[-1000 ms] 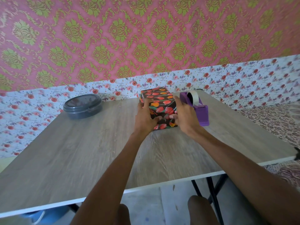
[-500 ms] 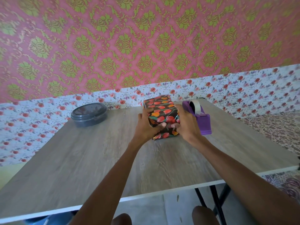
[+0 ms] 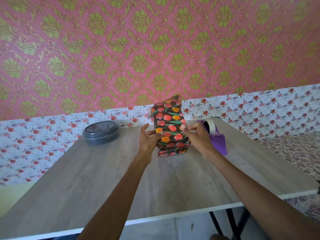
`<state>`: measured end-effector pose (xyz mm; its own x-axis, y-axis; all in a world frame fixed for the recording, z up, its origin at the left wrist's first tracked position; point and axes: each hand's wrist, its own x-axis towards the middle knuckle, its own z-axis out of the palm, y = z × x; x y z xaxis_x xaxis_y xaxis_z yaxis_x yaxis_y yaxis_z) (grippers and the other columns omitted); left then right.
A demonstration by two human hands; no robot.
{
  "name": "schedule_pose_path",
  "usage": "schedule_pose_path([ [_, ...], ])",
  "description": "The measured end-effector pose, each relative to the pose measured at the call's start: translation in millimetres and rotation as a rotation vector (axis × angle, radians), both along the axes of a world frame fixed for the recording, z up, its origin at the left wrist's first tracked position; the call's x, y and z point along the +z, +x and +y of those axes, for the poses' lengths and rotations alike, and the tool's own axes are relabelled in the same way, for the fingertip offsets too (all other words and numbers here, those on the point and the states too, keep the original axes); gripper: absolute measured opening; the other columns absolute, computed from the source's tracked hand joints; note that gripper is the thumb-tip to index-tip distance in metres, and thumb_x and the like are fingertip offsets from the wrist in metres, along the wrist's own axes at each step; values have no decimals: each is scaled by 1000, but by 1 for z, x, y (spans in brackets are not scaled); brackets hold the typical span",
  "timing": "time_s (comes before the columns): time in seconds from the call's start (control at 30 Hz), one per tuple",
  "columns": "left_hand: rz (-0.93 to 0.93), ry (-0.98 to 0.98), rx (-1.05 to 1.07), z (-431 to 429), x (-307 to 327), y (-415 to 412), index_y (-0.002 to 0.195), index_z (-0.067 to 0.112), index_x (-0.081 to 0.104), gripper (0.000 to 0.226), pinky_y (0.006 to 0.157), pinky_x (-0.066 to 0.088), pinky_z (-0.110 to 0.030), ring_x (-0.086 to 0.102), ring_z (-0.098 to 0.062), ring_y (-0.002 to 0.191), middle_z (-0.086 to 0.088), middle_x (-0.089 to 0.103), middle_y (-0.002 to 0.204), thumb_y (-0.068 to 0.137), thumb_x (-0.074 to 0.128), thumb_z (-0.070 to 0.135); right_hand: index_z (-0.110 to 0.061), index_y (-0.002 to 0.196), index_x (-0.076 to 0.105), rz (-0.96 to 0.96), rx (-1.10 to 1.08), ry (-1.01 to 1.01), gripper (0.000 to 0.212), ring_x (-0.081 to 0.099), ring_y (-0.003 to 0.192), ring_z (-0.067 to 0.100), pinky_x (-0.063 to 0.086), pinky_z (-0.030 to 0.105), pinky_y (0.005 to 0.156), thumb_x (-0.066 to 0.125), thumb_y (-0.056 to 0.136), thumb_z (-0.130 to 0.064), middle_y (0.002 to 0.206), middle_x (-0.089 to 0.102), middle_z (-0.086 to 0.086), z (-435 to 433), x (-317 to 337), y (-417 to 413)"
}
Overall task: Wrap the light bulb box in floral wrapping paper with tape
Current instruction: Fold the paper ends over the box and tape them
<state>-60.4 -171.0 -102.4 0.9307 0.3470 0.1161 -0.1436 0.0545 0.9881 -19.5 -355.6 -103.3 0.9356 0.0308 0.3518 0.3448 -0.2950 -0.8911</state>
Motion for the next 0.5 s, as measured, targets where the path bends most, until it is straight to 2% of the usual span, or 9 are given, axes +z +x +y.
schedule_pose_path([
  [0.1, -88, 32, -90, -1, 8, -9, 148, 22, 29, 89, 77, 54, -35, 58, -23, 114, -5, 58, 118, 76, 71, -11, -20, 129, 47, 132, 70, 121, 73, 62, 97, 14, 52, 35, 85, 71, 75, -64, 107, 62, -5, -1, 16, 5],
  [0.17, -85, 162, -111, -4, 11, -12, 145, 22, 34, 86, 82, 51, -32, 52, -17, 116, -1, 57, 115, 73, 68, -12, -33, 127, 52, 202, 176, 170, 78, 63, 105, 14, 53, 37, 83, 76, 63, -71, 116, 66, -10, -1, 23, 8],
  [0.23, -80, 175, -143, -6, 13, -14, 133, 19, 42, 73, 79, 50, -25, 55, -16, 116, -4, 55, 123, 69, 76, 9, -35, 118, 60, 189, 229, 163, 64, 66, 105, 12, 52, 32, 78, 84, 63, -58, 113, 70, -11, 0, 24, 8],
  [0.3, -51, 60, -197, -8, 20, -19, 122, 15, 43, 63, 78, 47, -25, 57, -13, 112, -2, 55, 124, 75, 78, 38, -26, 114, 59, 153, 189, 159, 57, 66, 103, 13, 53, 30, 81, 90, 67, -34, 108, 71, -7, 1, 21, 11],
  [0.37, -20, -15, -232, -5, 28, -20, 118, 17, 42, 56, 90, 43, -37, 55, -15, 115, 2, 55, 121, 84, 67, 53, -20, 117, 54, 134, 133, 142, 58, 63, 102, 13, 51, 26, 79, 89, 70, -19, 107, 67, -5, 1, 18, 13],
  [0.4, -3, -19, -252, -2, 29, -19, 125, 21, 37, 64, 96, 42, -45, 52, -19, 119, 1, 53, 126, 81, 65, 59, -18, 122, 52, 117, 110, 115, 62, 62, 105, 14, 50, 26, 80, 87, 72, -16, 109, 65, -4, 0, 18, 12],
  [0.47, 25, 43, -296, 1, 27, -17, 138, 35, 22, 78, 103, 38, -55, 44, -27, 130, -4, 45, 141, 77, 61, 66, -20, 134, 41, 111, 85, 76, 78, 57, 116, 18, 50, 34, 92, 87, 72, -17, 120, 60, -2, -2, 18, 15],
  [0.5, 22, 69, -306, 0, 26, -20, 138, 41, 19, 73, 104, 36, -58, 41, -29, 133, -5, 41, 146, 82, 56, 69, -23, 137, 35, 122, 109, 77, 86, 54, 120, 18, 48, 37, 98, 88, 70, -21, 125, 57, -3, -3, 20, 14],
])
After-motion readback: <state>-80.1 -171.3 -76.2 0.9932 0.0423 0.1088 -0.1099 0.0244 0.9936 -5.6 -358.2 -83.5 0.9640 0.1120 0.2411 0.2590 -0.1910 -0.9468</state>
